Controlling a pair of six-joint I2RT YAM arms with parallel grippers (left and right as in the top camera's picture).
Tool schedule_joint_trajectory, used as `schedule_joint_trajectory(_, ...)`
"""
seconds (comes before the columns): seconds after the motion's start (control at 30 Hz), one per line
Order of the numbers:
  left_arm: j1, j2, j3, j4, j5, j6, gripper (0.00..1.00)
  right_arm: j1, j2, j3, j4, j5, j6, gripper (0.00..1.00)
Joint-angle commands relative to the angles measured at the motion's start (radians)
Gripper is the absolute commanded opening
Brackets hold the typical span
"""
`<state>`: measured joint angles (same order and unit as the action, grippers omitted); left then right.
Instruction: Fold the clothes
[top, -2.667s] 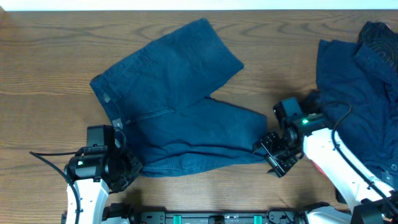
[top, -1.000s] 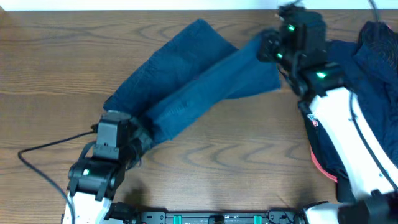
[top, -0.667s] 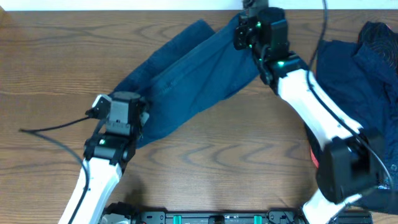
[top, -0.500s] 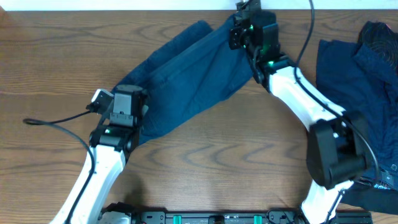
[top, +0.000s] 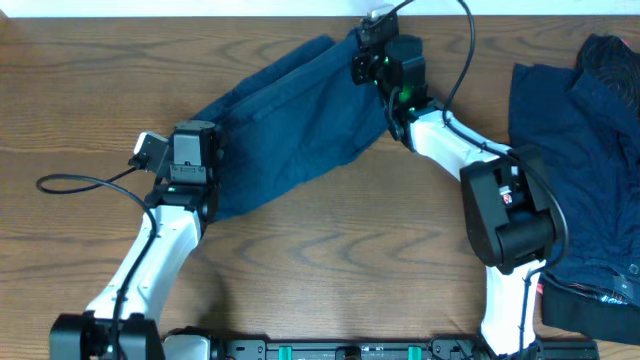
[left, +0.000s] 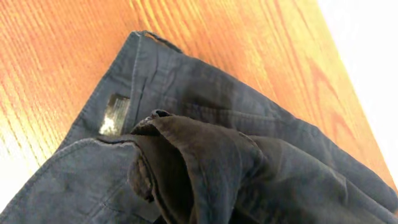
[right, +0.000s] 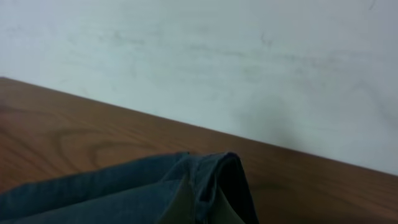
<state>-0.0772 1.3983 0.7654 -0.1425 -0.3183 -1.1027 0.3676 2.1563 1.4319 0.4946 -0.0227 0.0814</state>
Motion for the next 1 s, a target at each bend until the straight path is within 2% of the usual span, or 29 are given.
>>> schedule_joint_trajectory(0.0, 0.032, 0.027, -0.008, 0.025, -0.062, -0.003, 0.07, 0.015, 0.027, 0.027, 0.046, 0.037, -0.019, 0.01)
schedule_joint_trajectory(0.03, 0.039, 0.033, -0.008, 0.037, -0.062, -0.003, 0.08, 0.018, 0.034, 0.027, 0.066, 0.037, -0.019, 0.01)
schedule_joint_trajectory(0.1, 0.061, 0.044, -0.008, 0.078, -0.063, -0.003, 0.15, 0.026, 0.049, 0.027, 0.110, 0.037, -0.019, 0.03)
schedule_joint_trajectory(0.13, 0.071, 0.049, -0.008, 0.102, -0.063, -0.002, 0.17, 0.029, 0.051, 0.027, 0.122, 0.034, -0.018, 0.11)
schedule_joint_trajectory(0.17, 0.088, 0.059, -0.008, 0.142, -0.070, -0.002, 0.27, 0.034, 0.055, 0.027, 0.123, 0.033, -0.018, 0.28)
schedule_joint_trajectory(0.2, 0.095, 0.064, -0.008, 0.162, -0.074, -0.002, 0.32, 0.036, 0.055, 0.027, 0.122, 0.033, -0.018, 0.33)
schedule_joint_trajectory(0.23, 0.107, 0.073, -0.008, 0.190, -0.077, -0.002, 0.37, 0.038, 0.055, 0.027, 0.116, 0.033, -0.018, 0.43)
schedule_joint_trajectory(0.27, 0.122, 0.084, -0.008, 0.217, -0.077, -0.002, 0.51, 0.039, 0.055, 0.027, 0.109, 0.033, -0.018, 0.61)
schedule_joint_trajectory(0.3, 0.136, 0.093, -0.008, 0.234, -0.076, -0.002, 0.57, 0.038, 0.054, 0.027, 0.101, 0.034, -0.019, 0.77)
schedule_joint_trajectory(0.33, 0.148, 0.098, -0.008, 0.239, -0.074, -0.002, 0.62, 0.034, 0.051, 0.027, 0.092, 0.045, -0.019, 0.99)
schedule_joint_trajectory(0.4, 0.172, 0.100, -0.008, 0.239, -0.050, 0.008, 0.64, 0.020, 0.036, 0.027, 0.057, 0.069, -0.019, 0.99)
schedule_joint_trajectory(0.53, 0.201, 0.087, -0.008, 0.259, 0.068, 0.120, 0.64, -0.019, -0.034, 0.027, -0.089, 0.093, -0.005, 0.99)
schedule_joint_trajectory(0.77, 0.193, 0.062, -0.008, 0.256, 0.352, 0.342, 0.59, -0.093, -0.193, 0.027, -0.588, 0.076, 0.115, 0.99)
schedule_joint_trajectory(0.87, 0.180, 0.063, -0.008, 0.221, 0.405, 0.411, 0.59, -0.119, -0.209, 0.027, -0.762, -0.031, 0.137, 0.99)
schedule_joint_trajectory(0.97, 0.166, 0.072, -0.008, 0.180, 0.404, 0.479, 0.59, -0.136, -0.188, 0.026, -0.858, -0.153, 0.135, 0.84)
